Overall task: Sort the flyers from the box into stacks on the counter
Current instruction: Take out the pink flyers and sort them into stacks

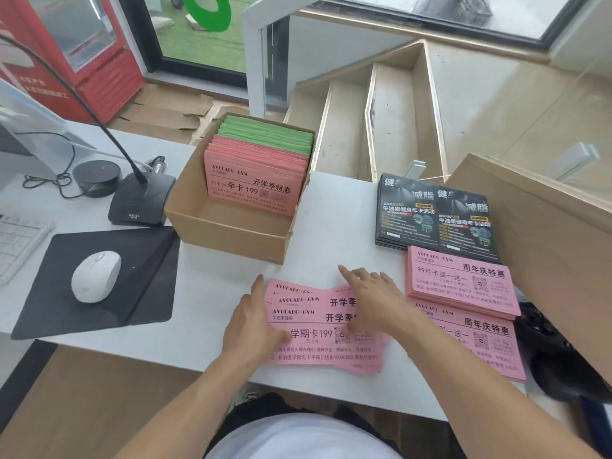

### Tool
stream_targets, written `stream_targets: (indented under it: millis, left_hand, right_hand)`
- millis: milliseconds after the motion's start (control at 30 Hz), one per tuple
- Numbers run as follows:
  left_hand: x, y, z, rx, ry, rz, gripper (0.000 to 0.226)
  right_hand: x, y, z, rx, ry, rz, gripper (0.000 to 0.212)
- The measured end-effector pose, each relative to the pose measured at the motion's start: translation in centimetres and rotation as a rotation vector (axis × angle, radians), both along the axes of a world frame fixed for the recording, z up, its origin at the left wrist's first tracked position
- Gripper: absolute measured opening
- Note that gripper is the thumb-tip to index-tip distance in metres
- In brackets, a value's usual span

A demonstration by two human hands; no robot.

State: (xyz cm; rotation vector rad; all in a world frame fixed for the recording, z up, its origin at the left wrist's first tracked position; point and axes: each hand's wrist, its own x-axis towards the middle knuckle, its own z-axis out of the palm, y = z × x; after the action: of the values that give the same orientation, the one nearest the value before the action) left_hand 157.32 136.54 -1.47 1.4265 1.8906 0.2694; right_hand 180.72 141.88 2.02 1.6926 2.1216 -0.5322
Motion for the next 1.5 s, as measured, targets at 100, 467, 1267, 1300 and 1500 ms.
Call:
stream_targets:
  millis: [100,467,1267,1300,1500]
  left_hand:
    - [-0.1,0.4,0.3,-0.034,-0.003,-0.035,0.11]
    - [0.4,0.0,0.4,0.033,0.008,-0.127,0.138]
    - [-4.3,2.0,2.5,0.289,-0.721,0.213,0.049]
    - [-4.5,2.1,2.4,0.294,-0.71,0.199,0.049]
    - [-5.0,1.7,1.8,0.295,-0.666,0.153,0.05]
  right_hand:
    - [-0.9,0.2,0.1,0.012,-0.011,0.071,0.121]
    - [-1.9,-1.8,1.1,-0.206,0.205,-0.047,0.122]
    - [-0.8,-1.6,3.4,0.342,0.531,-0.119,0.056]
    - [-0.6,-1.4,3.3,0.31,0.567,-0.14,0.056]
    - [1.4,-1.8,2.0,0.086,0.825,-0.367,0.065]
